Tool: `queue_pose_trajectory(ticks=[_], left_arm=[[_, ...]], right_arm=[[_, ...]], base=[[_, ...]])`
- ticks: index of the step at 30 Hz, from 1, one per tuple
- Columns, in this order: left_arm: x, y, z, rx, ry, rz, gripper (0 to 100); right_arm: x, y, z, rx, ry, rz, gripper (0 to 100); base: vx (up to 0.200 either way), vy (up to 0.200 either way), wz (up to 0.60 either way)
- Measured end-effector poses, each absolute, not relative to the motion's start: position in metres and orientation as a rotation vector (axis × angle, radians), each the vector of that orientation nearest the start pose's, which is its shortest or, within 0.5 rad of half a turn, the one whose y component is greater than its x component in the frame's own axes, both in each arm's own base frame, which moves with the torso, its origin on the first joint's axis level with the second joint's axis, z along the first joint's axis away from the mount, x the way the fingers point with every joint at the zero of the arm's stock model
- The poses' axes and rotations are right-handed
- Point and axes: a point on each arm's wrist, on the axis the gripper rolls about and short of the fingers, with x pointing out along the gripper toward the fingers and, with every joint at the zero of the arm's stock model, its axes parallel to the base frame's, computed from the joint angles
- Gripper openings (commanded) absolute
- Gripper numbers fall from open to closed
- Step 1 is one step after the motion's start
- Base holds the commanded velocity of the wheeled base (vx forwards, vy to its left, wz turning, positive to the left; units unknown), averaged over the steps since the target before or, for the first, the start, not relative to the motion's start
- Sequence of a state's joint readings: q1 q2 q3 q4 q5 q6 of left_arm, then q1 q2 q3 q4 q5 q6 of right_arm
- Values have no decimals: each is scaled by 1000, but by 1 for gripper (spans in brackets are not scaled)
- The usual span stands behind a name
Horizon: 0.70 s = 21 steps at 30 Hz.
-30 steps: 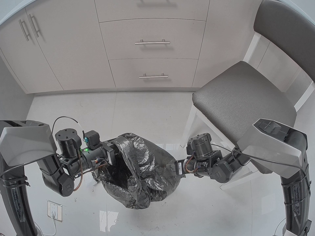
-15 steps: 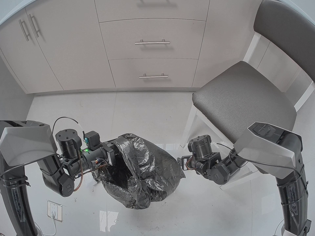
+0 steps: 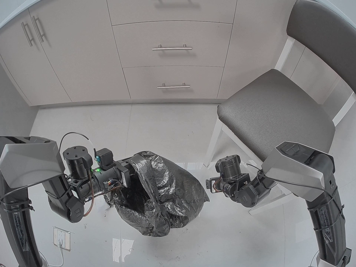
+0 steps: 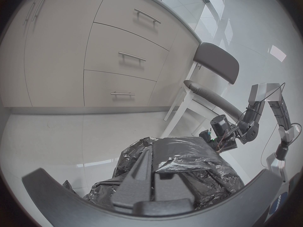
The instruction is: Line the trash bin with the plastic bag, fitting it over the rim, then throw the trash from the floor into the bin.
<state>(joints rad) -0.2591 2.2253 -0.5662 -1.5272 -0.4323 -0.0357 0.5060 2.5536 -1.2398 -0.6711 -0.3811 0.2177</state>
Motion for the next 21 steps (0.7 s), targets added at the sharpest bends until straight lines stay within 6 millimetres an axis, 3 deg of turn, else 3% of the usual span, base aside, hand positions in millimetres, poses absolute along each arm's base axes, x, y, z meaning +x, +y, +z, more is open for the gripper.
queue_pose_trajectory(ticks=[10,21], left_arm=[[327,-97,44,-45,148,-689,0],[327,-97,43,-45,151,-690,0]], right_arm=[[387,208,-55,-104,663,208,100],[384,212,-54,-46,694,324,100]], base=[[0,0,0],[0,0,0]])
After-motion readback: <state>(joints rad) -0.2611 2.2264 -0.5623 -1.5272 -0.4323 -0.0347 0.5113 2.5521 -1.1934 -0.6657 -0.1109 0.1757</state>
